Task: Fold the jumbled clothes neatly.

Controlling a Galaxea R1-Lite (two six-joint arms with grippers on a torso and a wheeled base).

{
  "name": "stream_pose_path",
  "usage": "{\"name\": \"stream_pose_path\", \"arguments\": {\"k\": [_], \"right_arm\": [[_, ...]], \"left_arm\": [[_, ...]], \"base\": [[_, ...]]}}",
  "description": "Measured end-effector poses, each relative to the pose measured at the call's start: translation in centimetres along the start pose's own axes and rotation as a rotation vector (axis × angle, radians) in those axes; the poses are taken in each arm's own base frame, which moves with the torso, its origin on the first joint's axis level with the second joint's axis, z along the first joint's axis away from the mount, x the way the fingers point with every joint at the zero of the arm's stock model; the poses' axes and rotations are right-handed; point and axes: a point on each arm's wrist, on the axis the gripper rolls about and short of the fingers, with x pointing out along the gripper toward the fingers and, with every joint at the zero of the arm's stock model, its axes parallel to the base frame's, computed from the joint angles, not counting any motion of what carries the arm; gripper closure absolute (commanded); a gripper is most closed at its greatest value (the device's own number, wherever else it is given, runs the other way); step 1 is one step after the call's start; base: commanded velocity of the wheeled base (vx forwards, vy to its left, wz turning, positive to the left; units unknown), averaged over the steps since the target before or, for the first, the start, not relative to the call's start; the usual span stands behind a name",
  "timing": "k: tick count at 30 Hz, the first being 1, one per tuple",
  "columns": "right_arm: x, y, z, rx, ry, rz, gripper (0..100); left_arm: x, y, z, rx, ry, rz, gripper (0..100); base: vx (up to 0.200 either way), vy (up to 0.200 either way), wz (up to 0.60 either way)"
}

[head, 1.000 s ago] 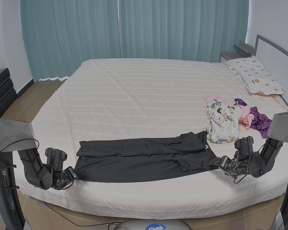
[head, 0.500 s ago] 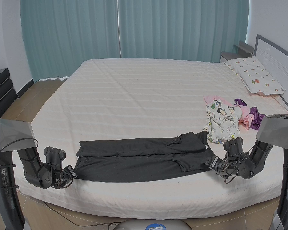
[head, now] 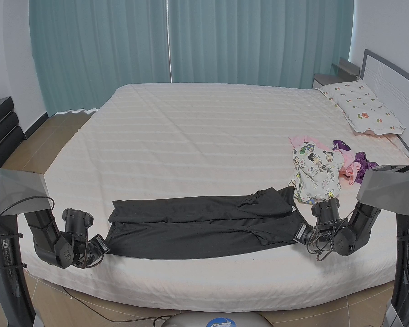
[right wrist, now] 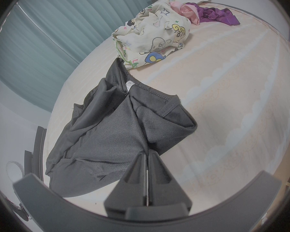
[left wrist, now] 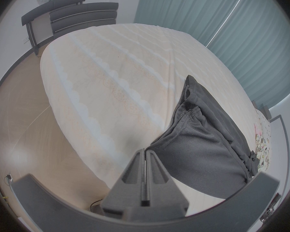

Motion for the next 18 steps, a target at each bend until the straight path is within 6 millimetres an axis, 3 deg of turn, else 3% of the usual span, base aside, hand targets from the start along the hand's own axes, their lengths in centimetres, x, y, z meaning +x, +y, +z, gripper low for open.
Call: {"name": "stream_pose_path", "arguments": {"k": [18], "right_arm": [[-3.9,-0.7,-0.3,-0.074,0.019,0.006,100]], "left_arm": [[-2.0,0.9,1.0,0.057,0.04,0.012,100]], "base": [[0.0,0.0,0.0]]}}
